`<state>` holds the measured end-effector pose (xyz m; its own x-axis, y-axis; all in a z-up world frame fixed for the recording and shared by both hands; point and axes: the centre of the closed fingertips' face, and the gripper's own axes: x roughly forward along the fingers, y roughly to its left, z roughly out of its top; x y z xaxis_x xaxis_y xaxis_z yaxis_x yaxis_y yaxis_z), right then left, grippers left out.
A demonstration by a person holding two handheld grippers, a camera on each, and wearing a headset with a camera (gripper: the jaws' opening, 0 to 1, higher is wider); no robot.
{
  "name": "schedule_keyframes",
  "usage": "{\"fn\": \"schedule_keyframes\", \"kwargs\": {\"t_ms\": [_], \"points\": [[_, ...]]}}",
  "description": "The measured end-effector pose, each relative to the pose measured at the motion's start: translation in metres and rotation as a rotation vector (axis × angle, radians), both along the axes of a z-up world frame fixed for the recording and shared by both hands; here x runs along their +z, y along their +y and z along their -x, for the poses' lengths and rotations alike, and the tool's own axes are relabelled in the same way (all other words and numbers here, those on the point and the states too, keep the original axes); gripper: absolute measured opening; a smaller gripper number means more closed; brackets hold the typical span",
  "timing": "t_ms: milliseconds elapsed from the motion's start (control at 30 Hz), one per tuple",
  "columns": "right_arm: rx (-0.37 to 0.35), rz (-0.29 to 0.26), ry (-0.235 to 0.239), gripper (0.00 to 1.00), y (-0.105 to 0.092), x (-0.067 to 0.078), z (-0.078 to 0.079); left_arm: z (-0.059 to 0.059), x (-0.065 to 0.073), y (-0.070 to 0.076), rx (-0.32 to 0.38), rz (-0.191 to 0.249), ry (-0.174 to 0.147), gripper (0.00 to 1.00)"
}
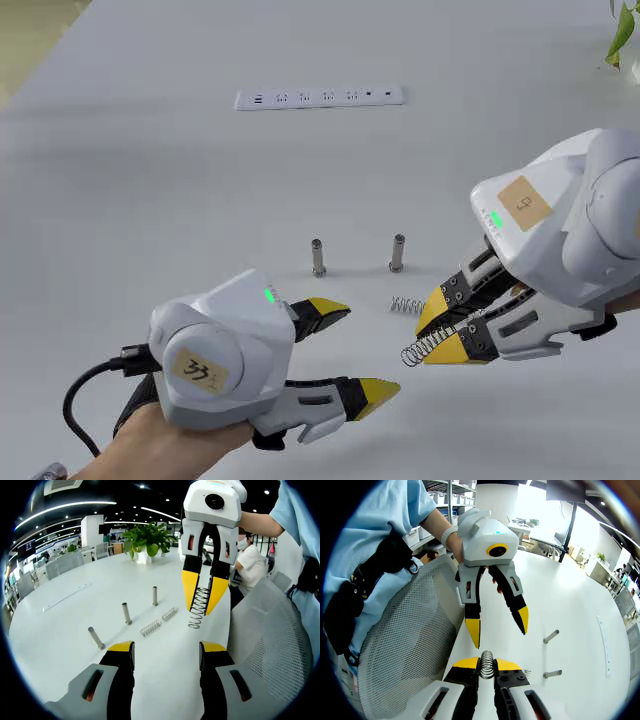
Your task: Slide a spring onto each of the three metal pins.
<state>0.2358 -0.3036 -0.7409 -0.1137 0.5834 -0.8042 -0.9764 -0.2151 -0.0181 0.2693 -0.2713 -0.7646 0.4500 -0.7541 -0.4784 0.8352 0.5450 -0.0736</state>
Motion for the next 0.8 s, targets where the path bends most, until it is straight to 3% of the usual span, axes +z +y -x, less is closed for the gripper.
{"fn": "schedule_keyframes", "kwargs": {"t_ms": [67, 200, 367, 433, 567, 733, 800], "points": [[-0.001, -0.001, 0.001, 0.07, 0.0, 0.001, 0.0, -0.004, 0.001, 0.006, 0.048, 0.025, 0.024, 0.52], [-0.001, 0.003, 0.001, 0.07, 0.0, 0.001, -0.001, -0.011, 0.003, 0.016, 0.1, 0.027, 0.007, 0.62], [0.0, 0.008, 0.002, 0.07, 0.0, 0.001, -0.002, -0.014, -0.001, 0.025, 0.146, 0.037, 0.035, 0.78], [0.002, 0.009, 0.002, 0.07, 0.0, 0.001, -0.002, -0.015, -0.002, 0.028, 0.166, 0.036, 0.021, 0.81], [0.009, 0.013, 0.003, 0.07, 0.0, 0.0, -0.004, -0.016, -0.003, 0.034, 0.2, 0.039, 0.028, 0.88], [0.02, 0.02, -0.001, 0.07, 0.001, 0.001, -0.005, -0.018, 0.001, 0.043, 0.248, 0.026, -0.012, 0.99], [0.025, 0.024, -0.007, 0.07, 0.002, 0.002, -0.007, -0.019, 0.002, 0.044, 0.253, 0.036, -0.01, 0.99]]}}
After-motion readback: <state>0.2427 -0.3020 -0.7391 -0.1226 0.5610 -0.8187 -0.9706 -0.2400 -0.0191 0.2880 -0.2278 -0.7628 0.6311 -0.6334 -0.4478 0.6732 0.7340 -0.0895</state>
